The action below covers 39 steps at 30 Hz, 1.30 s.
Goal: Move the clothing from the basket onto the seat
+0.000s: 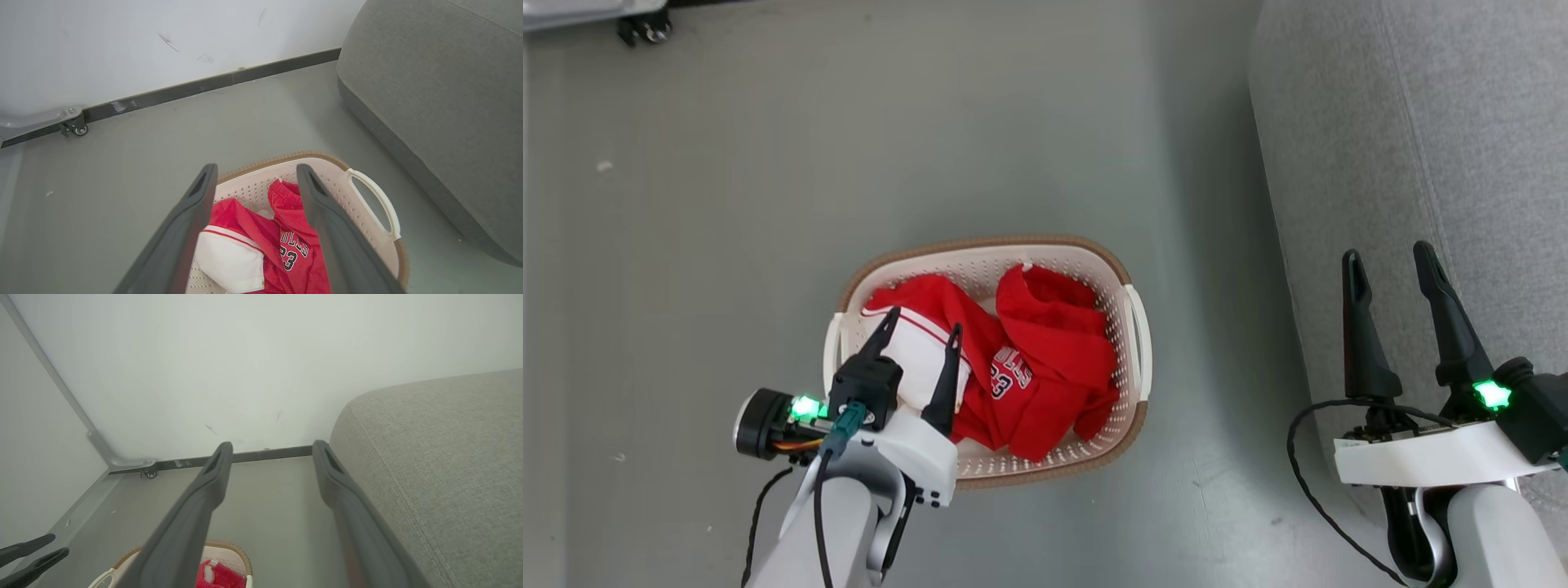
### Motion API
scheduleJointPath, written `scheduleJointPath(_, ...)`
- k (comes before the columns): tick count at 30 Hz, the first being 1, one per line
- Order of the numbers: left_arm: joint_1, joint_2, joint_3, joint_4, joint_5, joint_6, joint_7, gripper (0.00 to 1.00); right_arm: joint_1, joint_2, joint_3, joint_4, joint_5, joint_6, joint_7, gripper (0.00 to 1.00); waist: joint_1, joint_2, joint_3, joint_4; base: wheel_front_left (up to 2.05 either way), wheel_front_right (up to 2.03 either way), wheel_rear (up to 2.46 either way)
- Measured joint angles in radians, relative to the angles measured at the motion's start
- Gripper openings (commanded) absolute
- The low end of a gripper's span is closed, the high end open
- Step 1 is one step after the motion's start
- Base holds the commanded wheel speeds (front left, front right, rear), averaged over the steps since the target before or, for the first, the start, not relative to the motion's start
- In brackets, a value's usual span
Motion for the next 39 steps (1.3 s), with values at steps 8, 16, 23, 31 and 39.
scheduleJointPath(8,-0.050,-0.001,0.001,0.035,0.000,0.000,0.000,1.00,-0.042,0.000,0.002,-0.002,0.002,0.000,-0.009,1.00,0.0000,0.0000,0.066,-0.023,0.00,0.00,0.00)
scheduleJointPath(16,-0.100,-0.002,-0.001,0.083,0.002,-0.008,0.000,1.00,-0.080,0.000,0.006,-0.002,0.004,0.000,-0.019,1.00,0.0000,0.0000,0.122,-0.048,0.00,0.00,0.00)
scheduleJointPath(23,-0.150,-0.002,-0.006,0.121,0.011,-0.009,0.000,1.00,-0.110,-0.001,0.016,-0.001,0.012,0.000,-0.027,1.00,0.0000,0.0000,0.163,-0.070,0.00,0.00,0.00)
scheduleJointPath(31,-0.182,-0.003,-0.014,0.168,0.017,-0.018,0.000,1.00,-0.133,-0.001,0.027,0.004,0.023,0.000,-0.032,1.00,-0.0001,0.0000,0.204,-0.095,0.00,0.00,0.00)
scheduleJointPath(39,-0.219,-0.003,-0.020,0.215,0.018,-0.025,0.000,1.00,-0.165,-0.001,0.033,0.008,0.033,0.000,-0.035,1.00,-0.0001,0.0000,0.241,-0.120,0.00,0.00,0.00)
